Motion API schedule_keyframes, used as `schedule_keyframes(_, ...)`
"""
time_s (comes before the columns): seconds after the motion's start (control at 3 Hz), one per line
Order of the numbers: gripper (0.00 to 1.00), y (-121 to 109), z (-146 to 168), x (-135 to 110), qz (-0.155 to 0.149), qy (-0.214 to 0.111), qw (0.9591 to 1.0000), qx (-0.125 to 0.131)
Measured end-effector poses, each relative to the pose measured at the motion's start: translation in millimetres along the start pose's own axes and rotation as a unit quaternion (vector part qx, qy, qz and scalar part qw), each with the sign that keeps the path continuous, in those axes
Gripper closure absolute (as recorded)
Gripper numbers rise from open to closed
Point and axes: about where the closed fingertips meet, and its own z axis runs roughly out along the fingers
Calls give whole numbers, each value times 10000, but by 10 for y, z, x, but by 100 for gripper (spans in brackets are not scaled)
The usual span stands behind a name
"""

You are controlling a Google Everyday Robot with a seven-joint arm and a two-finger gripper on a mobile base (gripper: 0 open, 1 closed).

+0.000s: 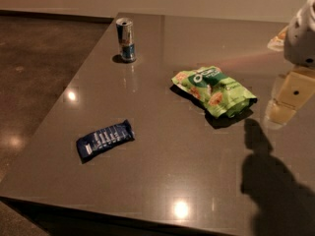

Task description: Pick green rice chip bag

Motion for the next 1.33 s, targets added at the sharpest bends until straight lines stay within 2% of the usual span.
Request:
schedule_keyframes(0.33, 0, -244, 135, -41, 468, 19, 9989, 75)
schedule_keyframes(0.67, 0, -455, 345, -92, 1089, 6, 9940, 58)
schedule_keyframes(1.0, 0, -569, 589, -146, 1769, -10, 9842, -4)
schedule_keyframes(1.33, 0, -614, 803, -208, 2319, 42, 9727, 9)
